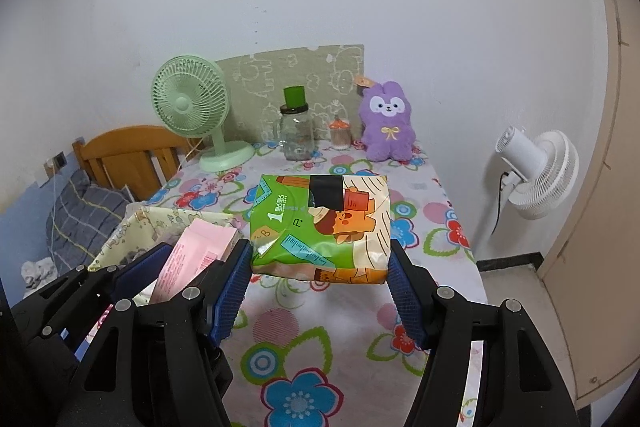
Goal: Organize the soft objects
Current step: 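Lift the pink card with the left tool while the right tool carries the green box to the paper box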
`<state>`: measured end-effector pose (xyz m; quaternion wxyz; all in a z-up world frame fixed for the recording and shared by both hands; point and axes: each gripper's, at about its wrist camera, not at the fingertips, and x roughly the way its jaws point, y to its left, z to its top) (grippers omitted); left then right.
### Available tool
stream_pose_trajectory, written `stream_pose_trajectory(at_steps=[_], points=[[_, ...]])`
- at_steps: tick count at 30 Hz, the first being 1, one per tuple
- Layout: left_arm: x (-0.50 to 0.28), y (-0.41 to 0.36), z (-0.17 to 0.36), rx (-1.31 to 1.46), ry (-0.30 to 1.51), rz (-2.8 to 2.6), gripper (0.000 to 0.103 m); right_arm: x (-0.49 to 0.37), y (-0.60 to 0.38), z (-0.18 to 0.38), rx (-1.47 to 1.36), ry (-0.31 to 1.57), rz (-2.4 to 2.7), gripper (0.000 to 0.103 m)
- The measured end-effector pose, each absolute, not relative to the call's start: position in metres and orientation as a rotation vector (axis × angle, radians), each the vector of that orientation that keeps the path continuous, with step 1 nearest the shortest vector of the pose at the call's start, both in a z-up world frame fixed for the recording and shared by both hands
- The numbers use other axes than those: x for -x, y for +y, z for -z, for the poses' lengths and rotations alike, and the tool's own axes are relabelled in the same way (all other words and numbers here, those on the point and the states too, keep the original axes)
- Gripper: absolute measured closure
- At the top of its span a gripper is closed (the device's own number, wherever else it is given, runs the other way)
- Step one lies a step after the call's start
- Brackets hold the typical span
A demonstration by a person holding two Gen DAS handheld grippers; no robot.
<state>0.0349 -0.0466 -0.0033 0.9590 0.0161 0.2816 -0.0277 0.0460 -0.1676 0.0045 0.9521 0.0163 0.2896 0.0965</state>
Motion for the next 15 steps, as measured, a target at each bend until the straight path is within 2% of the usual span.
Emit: stream_pose_trajectory(at_steps=[15], points=[[-0.05,-0.01,-0.002,-0.041,0.564,0.017,0.063,-0.061,-0.128,-0.013,-0.016,0.578,-0.246,0.034]])
